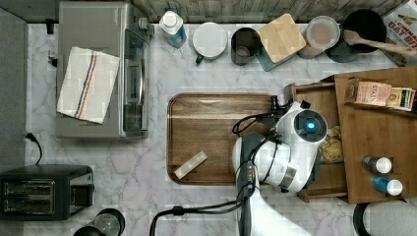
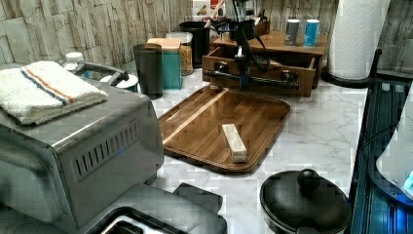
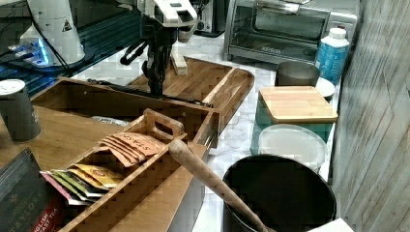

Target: Close the drawer.

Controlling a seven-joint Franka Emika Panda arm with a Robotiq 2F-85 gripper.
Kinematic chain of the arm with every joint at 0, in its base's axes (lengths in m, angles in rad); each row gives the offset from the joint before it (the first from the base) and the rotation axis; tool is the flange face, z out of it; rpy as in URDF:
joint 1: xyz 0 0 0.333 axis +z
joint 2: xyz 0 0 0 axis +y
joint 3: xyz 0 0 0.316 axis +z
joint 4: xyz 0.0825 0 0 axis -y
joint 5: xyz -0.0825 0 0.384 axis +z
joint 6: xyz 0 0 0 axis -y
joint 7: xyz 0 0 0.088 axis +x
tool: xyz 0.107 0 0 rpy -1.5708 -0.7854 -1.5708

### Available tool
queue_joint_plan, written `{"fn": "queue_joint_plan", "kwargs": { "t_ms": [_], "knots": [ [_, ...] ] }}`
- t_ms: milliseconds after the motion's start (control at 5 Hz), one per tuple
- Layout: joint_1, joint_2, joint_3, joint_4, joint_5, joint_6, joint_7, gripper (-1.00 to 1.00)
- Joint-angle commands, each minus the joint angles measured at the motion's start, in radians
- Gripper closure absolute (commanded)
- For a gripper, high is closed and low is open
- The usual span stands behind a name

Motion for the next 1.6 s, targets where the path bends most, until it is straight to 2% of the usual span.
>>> {"fn": "queue_joint_plan", "kwargs": {
  "t_ms": [200, 400, 600, 800, 1000, 1200, 1600],
  "knots": [
    [-0.187, 0.128, -0.11, 0.287, 0.072, 0.056, -0.232, 1.0],
    [-0.18, 0.08, -0.151, 0.21, -0.022, 0.215, -0.123, 1.0],
    [-0.14, 0.025, -0.227, 0.199, -0.172, 0.185, -0.012, 1.0],
    [-0.143, 0.032, -0.239, 0.256, -0.205, 0.105, 0.0, 1.0],
    [-0.123, 0.003, -0.243, 0.167, -0.218, 0.178, 0.082, 1.0],
    [-0.155, -0.003, -0.209, 0.169, -0.053, 0.129, -0.07, 1.0],
    [-0.151, -0.002, -0.213, 0.169, -0.051, 0.129, -0.071, 1.0]
  ]
}}
